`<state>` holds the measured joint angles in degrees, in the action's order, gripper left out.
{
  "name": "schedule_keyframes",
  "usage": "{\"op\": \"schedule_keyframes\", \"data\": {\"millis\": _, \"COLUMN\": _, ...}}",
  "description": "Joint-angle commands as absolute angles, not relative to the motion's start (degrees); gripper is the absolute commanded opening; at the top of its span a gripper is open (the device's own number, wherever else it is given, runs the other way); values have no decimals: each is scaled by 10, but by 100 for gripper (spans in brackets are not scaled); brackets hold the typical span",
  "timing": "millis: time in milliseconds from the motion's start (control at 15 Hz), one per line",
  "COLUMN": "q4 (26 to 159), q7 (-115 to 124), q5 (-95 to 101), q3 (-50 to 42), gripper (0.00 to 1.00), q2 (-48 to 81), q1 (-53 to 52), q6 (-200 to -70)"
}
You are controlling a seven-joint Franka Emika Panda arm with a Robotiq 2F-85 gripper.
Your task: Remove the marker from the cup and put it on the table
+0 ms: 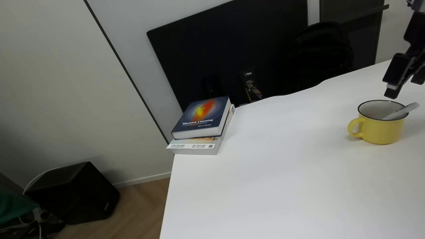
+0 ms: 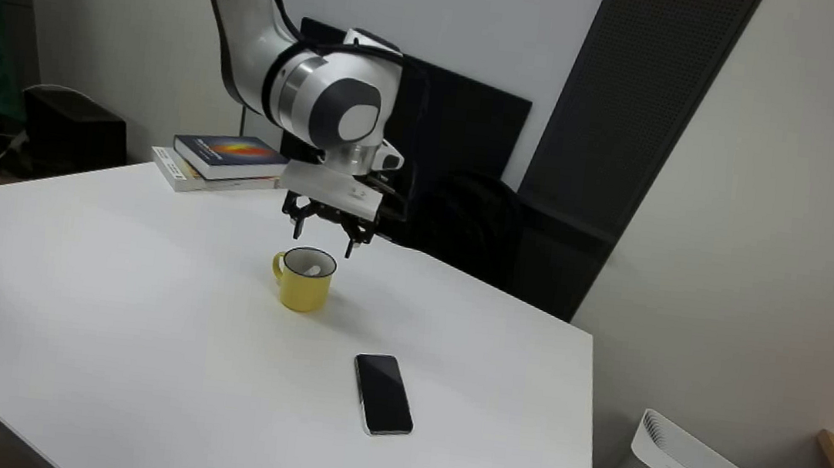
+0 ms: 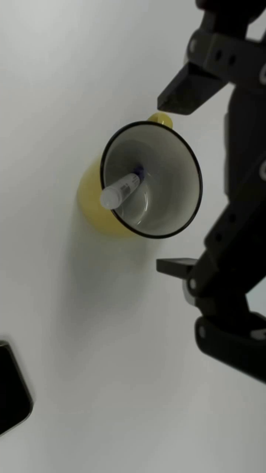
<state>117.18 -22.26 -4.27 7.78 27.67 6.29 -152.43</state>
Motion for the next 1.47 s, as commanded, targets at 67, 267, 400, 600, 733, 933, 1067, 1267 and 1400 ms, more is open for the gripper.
{"op": "schedule_keyframes", "data": {"millis": 67, "q4": 1171, "q7": -221, "q5": -41, "q3": 79, "gripper": 100, "q2": 277, "q1": 63, "q6": -1524}}
{"op": "schedule_keyframes", "data": {"millis": 267, "q4": 1172, "q7": -223, "q5": -34, "q3": 76, "gripper": 100, "q2": 277, "q1": 61, "q6": -1533}}
{"op": "schedule_keyframes", "data": {"millis": 400, "q4": 1176, "q7": -253, "q5": -32, "q3": 86, "gripper": 100, "q2": 280, "q1": 71, "q6": -1562}}
{"op": "schedule_keyframes", "data": {"millis": 600, "q4": 1183, "q7": -296, "q5": -37, "q3": 105, "gripper": 100, "q2": 290, "q1": 93, "q6": -1614}}
{"op": "schedule_keyframes", "data": {"millis": 733, "q4": 1184, "q7": -348, "q5": -54, "q3": 144, "gripper": 100, "q2": 299, "q1": 131, "q6": -1628}}
{"op": "schedule_keyframes", "data": {"millis": 933, "q4": 1179, "q7": -434, "q5": -85, "q3": 208, "gripper": 100, "q2": 317, "q1": 192, "q6": -1612}}
{"op": "schedule_keyframes", "data": {"millis": 1067, "q4": 1180, "q7": -478, "q5": -102, "q3": 231, "gripper": 100, "q2": 322, "q1": 218, "q6": -1601}}
{"op": "schedule_keyframes", "data": {"millis": 1267, "q4": 1195, "q7": -511, "q5": -121, "q3": 238, "gripper": 100, "q2": 319, "q1": 234, "q6": -1609}}
{"op": "schedule_keyframes", "data": {"millis": 1400, "q4": 1211, "q7": -516, "q5": -133, "q3": 235, "gripper": 100, "q2": 314, "q1": 234, "q6": -1627}}
